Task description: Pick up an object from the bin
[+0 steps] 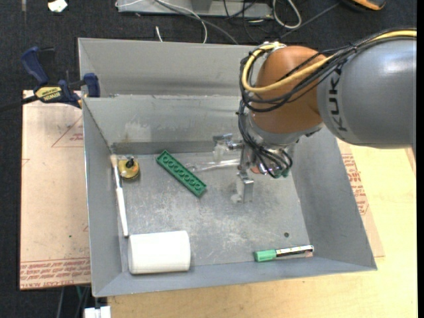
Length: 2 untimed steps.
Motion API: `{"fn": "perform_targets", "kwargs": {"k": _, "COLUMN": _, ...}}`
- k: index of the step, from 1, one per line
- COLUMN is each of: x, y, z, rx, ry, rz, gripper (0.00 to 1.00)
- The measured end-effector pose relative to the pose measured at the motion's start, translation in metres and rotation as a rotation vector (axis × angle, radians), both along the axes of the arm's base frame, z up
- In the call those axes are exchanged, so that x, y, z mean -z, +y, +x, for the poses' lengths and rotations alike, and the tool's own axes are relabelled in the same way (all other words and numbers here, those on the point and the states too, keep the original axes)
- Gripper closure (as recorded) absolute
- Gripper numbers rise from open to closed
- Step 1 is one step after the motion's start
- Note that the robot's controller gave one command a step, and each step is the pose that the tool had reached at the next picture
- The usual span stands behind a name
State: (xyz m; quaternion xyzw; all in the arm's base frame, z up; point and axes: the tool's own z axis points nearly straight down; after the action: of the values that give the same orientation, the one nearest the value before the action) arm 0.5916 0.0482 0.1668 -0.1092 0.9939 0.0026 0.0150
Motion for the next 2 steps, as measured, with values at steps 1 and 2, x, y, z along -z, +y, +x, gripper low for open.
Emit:
{"fn": "perform_targets", "kwargs": {"k": 1, "x": 0.0130, "y": 0.0107, "z": 0.0236, "rx": 0.015, "ry": -0.004, "rz": 0.000, "gripper": 0.00}}
{"fn": "perform_targets", "kwargs": {"k": 2, "x": 0.0217, "y": 0.0032, "z": 0.0301, "rx": 0.085, "ry": -0.002, "rz": 0.010, "gripper": 0.00}}
